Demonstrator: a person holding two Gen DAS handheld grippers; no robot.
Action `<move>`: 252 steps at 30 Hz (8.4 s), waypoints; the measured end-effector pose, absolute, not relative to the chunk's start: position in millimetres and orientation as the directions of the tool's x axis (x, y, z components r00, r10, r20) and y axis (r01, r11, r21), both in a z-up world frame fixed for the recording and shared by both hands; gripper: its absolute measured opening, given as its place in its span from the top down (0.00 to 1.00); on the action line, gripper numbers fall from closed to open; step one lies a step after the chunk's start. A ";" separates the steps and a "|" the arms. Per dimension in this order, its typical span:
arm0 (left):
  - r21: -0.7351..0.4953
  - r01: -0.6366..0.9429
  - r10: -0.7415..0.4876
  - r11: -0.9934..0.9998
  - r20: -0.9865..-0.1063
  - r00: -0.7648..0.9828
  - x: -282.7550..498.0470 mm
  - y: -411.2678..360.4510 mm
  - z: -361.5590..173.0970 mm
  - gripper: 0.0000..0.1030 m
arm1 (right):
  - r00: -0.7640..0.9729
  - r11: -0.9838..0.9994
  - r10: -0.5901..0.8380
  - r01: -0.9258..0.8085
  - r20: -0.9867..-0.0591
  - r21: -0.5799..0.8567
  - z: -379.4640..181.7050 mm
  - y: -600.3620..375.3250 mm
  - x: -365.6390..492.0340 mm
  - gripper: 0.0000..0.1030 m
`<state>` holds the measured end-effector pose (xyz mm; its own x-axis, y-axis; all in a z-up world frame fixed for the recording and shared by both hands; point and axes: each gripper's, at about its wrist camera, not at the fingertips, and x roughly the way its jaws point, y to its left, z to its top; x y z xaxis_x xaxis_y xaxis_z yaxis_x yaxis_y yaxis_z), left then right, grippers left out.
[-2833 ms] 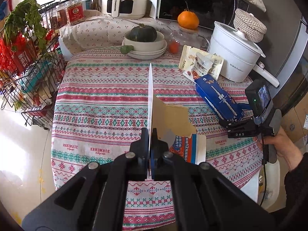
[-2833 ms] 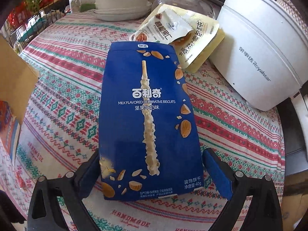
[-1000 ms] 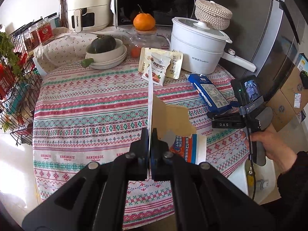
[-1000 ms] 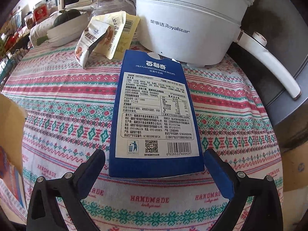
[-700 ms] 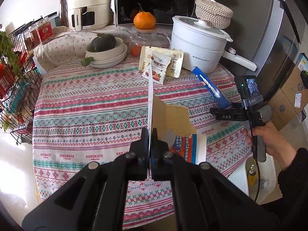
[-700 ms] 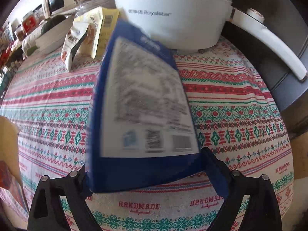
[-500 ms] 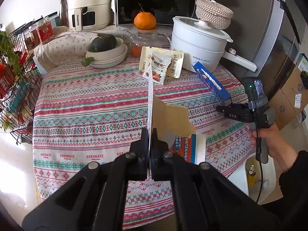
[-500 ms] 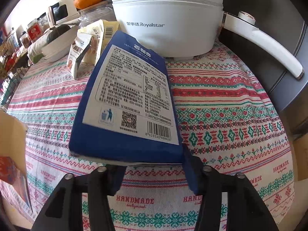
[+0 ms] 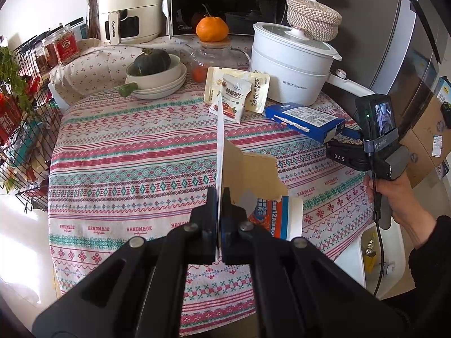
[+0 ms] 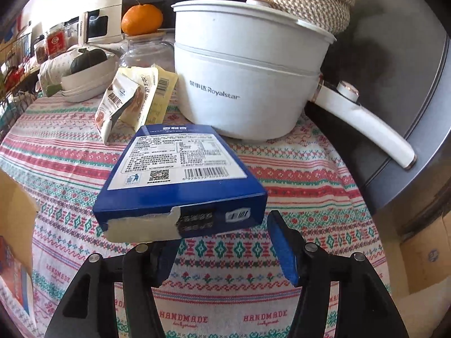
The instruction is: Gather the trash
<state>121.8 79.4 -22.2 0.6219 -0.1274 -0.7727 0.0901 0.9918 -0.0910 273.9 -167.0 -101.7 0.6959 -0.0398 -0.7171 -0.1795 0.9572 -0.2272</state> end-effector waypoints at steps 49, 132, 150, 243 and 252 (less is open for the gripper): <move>-0.219 0.211 -0.304 0.953 -0.691 0.656 89.4 47.9 8.7 0.98 | 0.726 0.937 0.131 -0.314 -0.675 -0.156 8.9 -189.7 110.3 0.73; 0.025 0.154 -0.085 0.988 -0.739 0.668 232.0 53.5 -70.1 0.03 | 0.450 0.958 0.075 -0.280 -0.890 -0.061 -61.8 -189.5 154.6 0.18; 0.170 0.178 -0.009 0.969 -0.700 0.714 307.9 23.5 -104.6 0.91 | 0.494 0.957 0.132 -0.289 -0.859 -0.020 -99.0 -180.3 225.7 0.18; -0.127 0.317 -0.302 0.940 -0.743 0.597 92.4 -15.4 -23.5 0.95 | 0.511 0.954 0.292 -0.209 -0.808 0.213 -34.9 -238.7 138.6 0.97; -0.138 0.488 -0.414 0.862 -0.746 0.521 61.1 -81.6 -24.2 0.95 | 0.617 0.990 0.126 -0.123 -0.777 0.063 12.1 -288.1 50.4 0.98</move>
<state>61.1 -81.6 -24.2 0.5215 -0.4145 -0.7458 0.4881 0.8619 -0.1377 50.4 -288.1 12.1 0.6169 0.1264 -0.7768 -0.1234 0.9903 0.0632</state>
